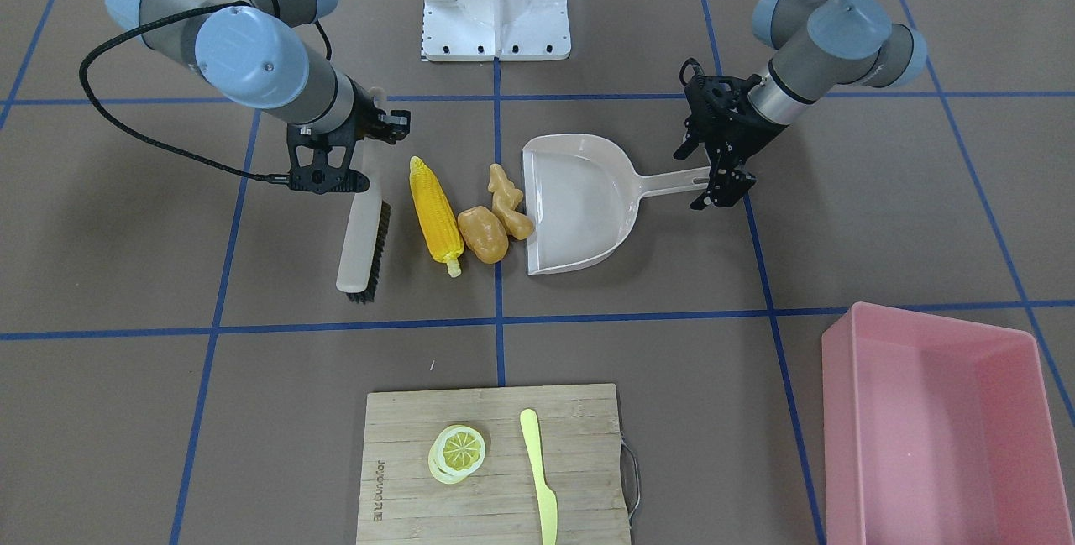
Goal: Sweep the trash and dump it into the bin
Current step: 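Lift the brush with the right gripper and reposition it behind the corn and potato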
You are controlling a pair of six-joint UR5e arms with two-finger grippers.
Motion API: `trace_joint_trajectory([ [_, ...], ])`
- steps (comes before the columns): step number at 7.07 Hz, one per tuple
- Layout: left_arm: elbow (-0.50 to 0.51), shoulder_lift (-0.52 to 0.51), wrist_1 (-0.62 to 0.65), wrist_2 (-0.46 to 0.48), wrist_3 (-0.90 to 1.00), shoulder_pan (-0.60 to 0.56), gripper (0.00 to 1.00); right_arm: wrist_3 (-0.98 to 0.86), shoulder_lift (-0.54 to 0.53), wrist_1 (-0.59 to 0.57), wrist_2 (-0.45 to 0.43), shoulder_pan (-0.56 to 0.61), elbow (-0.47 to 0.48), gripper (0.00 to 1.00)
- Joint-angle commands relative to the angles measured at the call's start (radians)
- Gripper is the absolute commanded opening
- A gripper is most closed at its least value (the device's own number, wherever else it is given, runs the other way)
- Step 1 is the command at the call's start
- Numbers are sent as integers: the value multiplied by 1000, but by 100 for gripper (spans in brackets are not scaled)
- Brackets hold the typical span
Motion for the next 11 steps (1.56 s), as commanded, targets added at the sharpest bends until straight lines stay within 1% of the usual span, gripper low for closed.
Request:
trace_joint_trajectory([
  [1,-4,-1,-1,2,-1,0,97,-14,-22,-146,-96,-136,80,0],
  [3,1,0,-3,2,-1,0,97,-14,-54,-183,-146,-147,94,0],
  [5,9,-1,-4,0,-21,0,97,-6,-33,-293,-226,-143,105,0],
  [6,13,0,-15,0,-22,1,97,3,-3,-302,-237,-143,87,0],
  [8,15,-1,-17,0,-22,1,97,6,57,-293,-254,-196,3,0],
  [9,15,0,-17,0,-31,1,97,6,86,-260,-268,-216,-59,0],
  [11,16,0,-18,0,-33,1,97,29,136,-177,-269,-219,-116,0],
])
